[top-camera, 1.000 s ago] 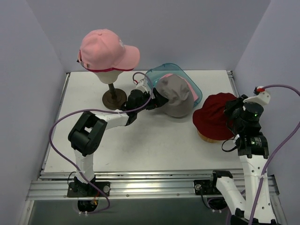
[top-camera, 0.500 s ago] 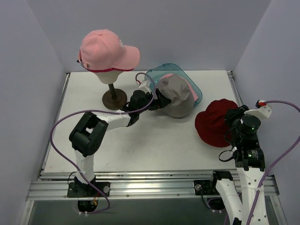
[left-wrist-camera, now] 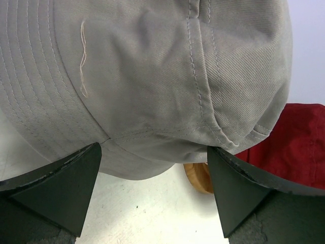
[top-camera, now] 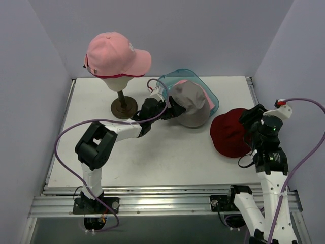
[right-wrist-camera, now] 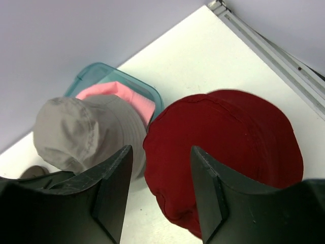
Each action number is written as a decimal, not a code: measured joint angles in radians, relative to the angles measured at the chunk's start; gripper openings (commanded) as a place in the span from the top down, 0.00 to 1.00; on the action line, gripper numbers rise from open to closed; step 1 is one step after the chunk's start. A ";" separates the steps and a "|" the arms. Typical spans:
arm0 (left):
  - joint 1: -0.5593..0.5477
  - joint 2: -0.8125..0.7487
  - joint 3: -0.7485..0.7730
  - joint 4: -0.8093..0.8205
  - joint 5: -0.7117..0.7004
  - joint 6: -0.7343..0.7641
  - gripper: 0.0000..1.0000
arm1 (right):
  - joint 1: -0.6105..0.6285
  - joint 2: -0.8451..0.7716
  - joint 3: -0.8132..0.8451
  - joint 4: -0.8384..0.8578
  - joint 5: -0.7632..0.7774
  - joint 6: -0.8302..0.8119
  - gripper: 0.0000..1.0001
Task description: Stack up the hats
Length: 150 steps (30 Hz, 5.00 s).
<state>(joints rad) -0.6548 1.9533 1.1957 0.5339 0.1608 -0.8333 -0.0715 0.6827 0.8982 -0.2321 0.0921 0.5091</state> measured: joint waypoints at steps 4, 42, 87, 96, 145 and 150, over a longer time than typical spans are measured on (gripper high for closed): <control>0.000 0.000 0.000 0.000 0.000 0.000 0.06 | 0.000 0.079 0.000 0.009 -0.028 -0.021 0.56; 0.002 -0.037 -0.038 0.008 -0.001 0.013 0.06 | 0.478 0.689 0.402 0.113 0.016 -0.232 0.64; 0.001 -0.161 -0.101 -0.061 -0.027 0.085 0.06 | 0.493 0.906 0.498 0.155 -0.002 -0.320 1.00; -0.103 -0.423 -0.108 -0.249 -0.142 0.196 0.06 | 0.493 0.905 0.717 0.063 0.047 -0.332 1.00; -0.304 -0.961 -0.505 -0.346 -0.419 0.488 0.06 | 0.343 0.391 0.616 -0.414 0.330 -0.254 1.00; -0.304 -0.962 -0.505 -0.346 -0.427 0.489 0.06 | 0.319 0.410 0.563 -0.382 0.319 -0.242 1.00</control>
<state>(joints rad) -0.9592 0.9913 0.6910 0.1879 -0.2665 -0.3447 0.2470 1.0927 1.4616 -0.6140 0.4107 0.2672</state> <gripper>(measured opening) 0.941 0.005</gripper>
